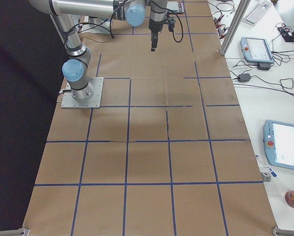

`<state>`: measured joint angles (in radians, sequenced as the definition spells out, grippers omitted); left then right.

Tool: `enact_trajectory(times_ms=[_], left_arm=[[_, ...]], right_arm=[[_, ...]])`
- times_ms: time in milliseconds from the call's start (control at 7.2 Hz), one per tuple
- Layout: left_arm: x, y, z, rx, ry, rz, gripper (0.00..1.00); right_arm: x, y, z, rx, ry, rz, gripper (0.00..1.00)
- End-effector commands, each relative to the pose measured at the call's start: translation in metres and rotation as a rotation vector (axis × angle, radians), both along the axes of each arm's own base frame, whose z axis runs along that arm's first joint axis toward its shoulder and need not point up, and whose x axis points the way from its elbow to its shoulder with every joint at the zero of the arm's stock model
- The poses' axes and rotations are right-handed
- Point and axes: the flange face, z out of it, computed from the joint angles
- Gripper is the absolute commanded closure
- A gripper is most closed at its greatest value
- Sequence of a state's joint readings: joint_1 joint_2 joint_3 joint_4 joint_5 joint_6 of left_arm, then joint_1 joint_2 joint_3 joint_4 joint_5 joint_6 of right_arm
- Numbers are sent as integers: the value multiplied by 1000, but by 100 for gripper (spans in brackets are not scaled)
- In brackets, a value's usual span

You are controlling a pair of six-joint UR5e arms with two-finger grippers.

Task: Weigh mango
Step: 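Close the left gripper on the mango and lift it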

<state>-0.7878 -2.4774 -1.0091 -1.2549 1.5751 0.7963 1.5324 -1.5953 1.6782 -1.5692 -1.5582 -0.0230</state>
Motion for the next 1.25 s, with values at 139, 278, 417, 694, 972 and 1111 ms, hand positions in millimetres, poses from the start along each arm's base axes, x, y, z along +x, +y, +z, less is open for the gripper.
enact_trajectory(times_ms=[139, 278, 417, 694, 972, 1111], left_arm=[[1, -1, -1, 8, -1, -4, 68], [-4, -4, 10, 1, -12, -8, 81], [-27, -14, 24, -2, -17, -34, 83], [-109, -15, 59, 35, 15, -96, 83], [-202, -3, 54, 86, 47, -79, 83], [-228, -11, 52, 92, 47, -95, 83]], right_arm=[[0, 0, 0, 0, 0, 0, 0], [0, 0, 0, 0, 0, 0, 0], [0, 0, 0, 0, 0, 0, 0], [0, 0, 0, 0, 0, 0, 0], [0, 0, 0, 0, 0, 0, 0], [0, 0, 0, 0, 0, 0, 0]])
